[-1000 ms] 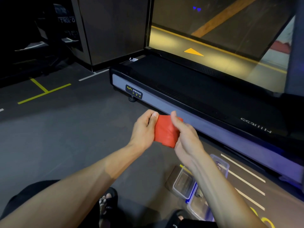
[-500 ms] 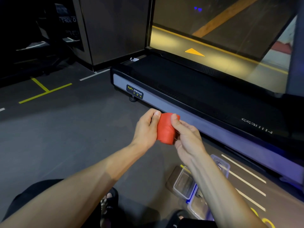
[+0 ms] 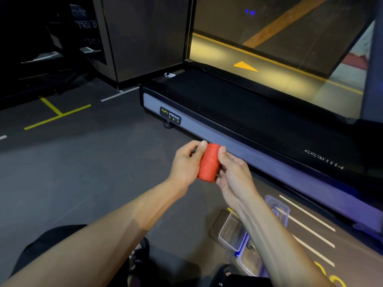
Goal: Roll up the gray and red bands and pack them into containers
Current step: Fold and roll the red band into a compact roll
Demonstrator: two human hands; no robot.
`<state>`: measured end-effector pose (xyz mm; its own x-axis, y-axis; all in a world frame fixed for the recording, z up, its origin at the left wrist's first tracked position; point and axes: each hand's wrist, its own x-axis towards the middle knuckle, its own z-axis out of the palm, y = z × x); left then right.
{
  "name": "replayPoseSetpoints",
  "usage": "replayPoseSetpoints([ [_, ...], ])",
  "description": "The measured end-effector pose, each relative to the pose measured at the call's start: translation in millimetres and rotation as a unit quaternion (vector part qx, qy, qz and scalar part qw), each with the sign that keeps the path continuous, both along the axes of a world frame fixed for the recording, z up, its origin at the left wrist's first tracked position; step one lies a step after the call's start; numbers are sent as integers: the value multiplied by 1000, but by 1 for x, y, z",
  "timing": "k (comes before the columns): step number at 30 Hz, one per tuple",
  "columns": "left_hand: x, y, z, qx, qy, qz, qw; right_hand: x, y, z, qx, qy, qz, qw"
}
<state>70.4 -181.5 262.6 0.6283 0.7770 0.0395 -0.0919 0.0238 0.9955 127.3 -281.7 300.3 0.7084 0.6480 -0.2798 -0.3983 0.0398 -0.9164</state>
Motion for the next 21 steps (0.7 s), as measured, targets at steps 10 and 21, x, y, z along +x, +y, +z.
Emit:
replayPoseSetpoints([
  [10,9,-2,2,-64,15,56,996,2,5,-7,-27,3,-41,999],
  [21,12,1,4,130,109,29,985,11,7,-17,-77,-28,-100,992],
])
